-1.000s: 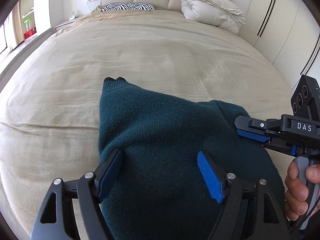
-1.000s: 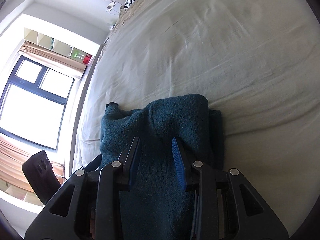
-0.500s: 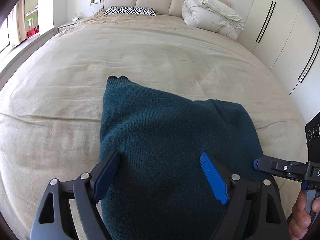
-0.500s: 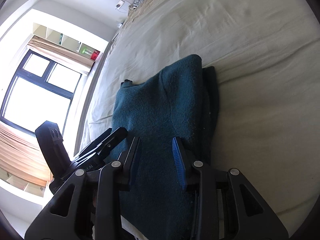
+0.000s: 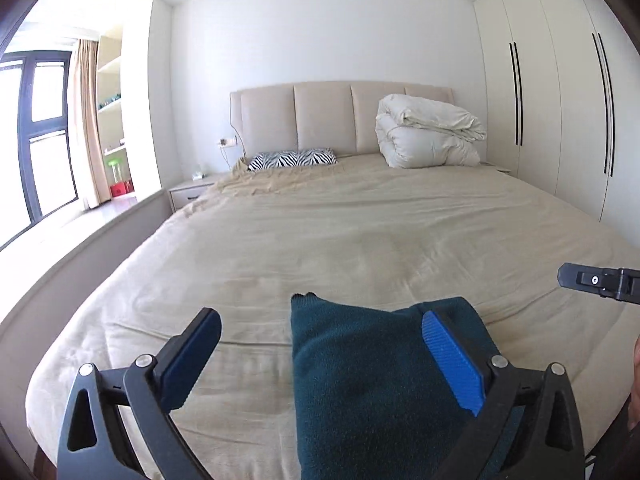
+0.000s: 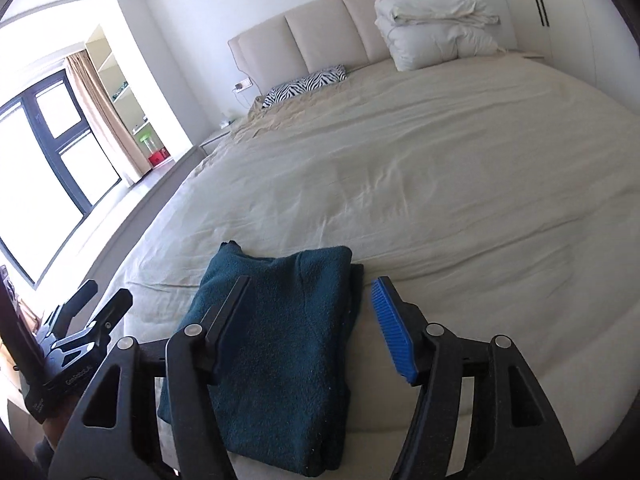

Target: Fold small clothes

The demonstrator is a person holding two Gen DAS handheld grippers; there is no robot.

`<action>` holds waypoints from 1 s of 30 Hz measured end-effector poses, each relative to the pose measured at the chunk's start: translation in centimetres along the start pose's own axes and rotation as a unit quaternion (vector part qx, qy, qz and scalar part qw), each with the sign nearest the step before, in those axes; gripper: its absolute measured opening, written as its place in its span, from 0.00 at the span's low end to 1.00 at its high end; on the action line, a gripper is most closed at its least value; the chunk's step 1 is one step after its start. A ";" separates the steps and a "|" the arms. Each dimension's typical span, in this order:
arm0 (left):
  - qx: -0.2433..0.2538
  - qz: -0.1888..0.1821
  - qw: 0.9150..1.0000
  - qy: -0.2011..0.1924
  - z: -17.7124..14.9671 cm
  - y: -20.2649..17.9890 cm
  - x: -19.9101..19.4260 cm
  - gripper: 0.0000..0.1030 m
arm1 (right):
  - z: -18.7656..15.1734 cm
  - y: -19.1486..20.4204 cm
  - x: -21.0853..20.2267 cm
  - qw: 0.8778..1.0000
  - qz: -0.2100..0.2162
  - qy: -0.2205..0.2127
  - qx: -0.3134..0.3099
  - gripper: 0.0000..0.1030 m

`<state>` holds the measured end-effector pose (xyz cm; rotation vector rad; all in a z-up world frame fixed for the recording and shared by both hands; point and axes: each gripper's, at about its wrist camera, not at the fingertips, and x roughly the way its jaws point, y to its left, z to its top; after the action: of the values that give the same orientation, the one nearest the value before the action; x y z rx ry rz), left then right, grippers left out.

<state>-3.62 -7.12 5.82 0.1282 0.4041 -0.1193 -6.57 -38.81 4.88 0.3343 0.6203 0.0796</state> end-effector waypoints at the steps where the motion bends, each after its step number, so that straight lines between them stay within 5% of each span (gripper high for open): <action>1: 0.006 0.017 1.000 -0.017 0.4 -0.1 -1.4 1.00 | 0.4 0.6 -1.3 0.999 -0.015 -0.029 -0.015 0.67; 5: 0.002 0.054 0.997 -0.047 2.6 0.7 -5.4 1.00 | 0.9 2.7 -7.2 0.981 -0.044 -0.181 -0.049 1.00; 7: -0.017 0.050 0.997 -0.056 3.6 1.6 -7.0 1.00 | 1.5 3.9 -9.7 0.966 -0.057 -0.242 -0.071 1.00; 14: -0.038 0.070 0.996 -0.034 4.6 3.3 -7.9 1.00 | 3.1 6.2 -14.1 0.957 -0.060 -0.267 -0.095 1.00; 17: -0.045 0.071 0.996 0.029 3.5 3.5 -5.8 1.00 | 2.5 7.4 -14.3 0.961 -0.071 -0.243 -0.109 1.00; 22: -0.052 0.049 0.990 0.123 0.7 3.1 -2.9 1.00 | 0.5 8.3 -12.0 0.982 -0.065 -0.145 -0.102 1.00; 30: -0.063 0.016 0.978 0.201 -3.7 1.5 -1.5 1.00 | -3.3 7.1 -5.5 0.992 -0.102 0.038 -0.069 1.00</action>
<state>-6.22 -4.98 3.21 0.0334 0.8106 -0.0343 -12.83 -32.13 7.77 0.1331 0.7172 -0.0609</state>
